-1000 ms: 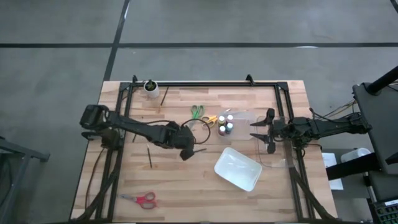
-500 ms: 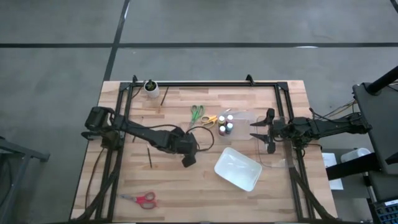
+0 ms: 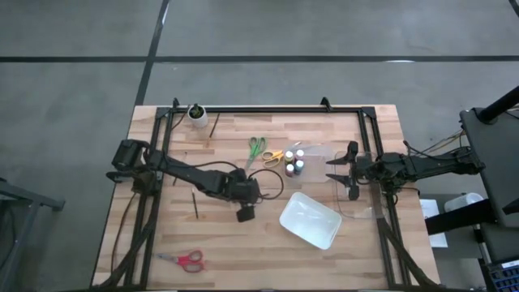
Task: Pick & Place Paint Supplies
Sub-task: Put the black paintbrush into the white bin
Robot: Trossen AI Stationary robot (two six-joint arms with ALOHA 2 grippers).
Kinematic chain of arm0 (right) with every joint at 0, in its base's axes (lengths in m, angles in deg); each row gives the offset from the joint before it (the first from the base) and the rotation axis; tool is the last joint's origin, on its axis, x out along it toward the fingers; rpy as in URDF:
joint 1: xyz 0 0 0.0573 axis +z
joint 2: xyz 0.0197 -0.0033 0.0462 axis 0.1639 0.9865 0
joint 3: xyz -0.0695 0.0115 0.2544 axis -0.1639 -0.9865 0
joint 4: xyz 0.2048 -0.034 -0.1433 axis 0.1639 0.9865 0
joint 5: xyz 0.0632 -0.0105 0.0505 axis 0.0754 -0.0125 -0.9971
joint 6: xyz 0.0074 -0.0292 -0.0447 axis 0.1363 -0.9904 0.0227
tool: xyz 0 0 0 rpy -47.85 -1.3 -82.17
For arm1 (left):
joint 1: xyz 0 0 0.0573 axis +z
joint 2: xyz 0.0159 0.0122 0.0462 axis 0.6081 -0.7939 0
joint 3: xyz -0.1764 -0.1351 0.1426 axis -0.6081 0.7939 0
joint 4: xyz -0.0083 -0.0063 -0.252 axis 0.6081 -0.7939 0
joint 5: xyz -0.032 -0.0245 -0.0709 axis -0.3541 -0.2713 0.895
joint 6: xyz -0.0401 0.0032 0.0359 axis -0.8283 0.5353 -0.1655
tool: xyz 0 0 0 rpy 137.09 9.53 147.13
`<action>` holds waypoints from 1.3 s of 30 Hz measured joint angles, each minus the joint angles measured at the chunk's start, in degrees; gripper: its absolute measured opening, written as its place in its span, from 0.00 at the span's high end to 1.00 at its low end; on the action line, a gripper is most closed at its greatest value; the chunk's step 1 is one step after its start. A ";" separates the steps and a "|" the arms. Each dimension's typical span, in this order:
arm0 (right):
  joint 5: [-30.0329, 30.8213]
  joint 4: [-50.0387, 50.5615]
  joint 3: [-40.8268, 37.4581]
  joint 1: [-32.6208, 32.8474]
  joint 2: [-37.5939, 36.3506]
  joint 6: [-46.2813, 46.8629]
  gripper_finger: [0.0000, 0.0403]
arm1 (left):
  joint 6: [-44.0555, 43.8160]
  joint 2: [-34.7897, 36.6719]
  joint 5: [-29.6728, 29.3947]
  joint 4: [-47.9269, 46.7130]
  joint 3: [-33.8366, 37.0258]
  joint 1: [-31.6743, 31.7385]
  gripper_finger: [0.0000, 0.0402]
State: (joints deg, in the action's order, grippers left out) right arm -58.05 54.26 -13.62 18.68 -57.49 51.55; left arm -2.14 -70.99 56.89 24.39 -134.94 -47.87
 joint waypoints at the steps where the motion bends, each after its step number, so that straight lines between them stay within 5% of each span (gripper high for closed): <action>1: -0.02 0.00 0.00 0.02 0.00 -0.12 0.52 | 0.27 -0.06 -0.46 0.83 0.14 0.02 0.04; 8: -0.01 0.00 0.00 0.02 0.00 0.01 0.52 | -0.25 -0.44 -0.66 19.47 6.42 0.33 0.04; 22: -0.02 0.00 0.00 0.02 0.00 -0.12 0.52 | -2.31 -1.57 -1.09 33.29 16.55 0.00 0.04; 28: 0.00 -0.02 -0.01 -0.01 0.09 -0.10 0.52 | -1.32 -1.79 -1.27 34.16 17.48 0.00 0.06; 39: 0.00 0.00 0.00 -0.01 0.35 -0.12 0.52 | 2.44 -1.75 -2.00 30.60 17.44 -0.21 0.28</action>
State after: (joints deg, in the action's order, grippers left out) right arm -58.05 54.26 -13.62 18.67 -57.14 51.43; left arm 0.29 -72.74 54.89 55.00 -117.49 -48.08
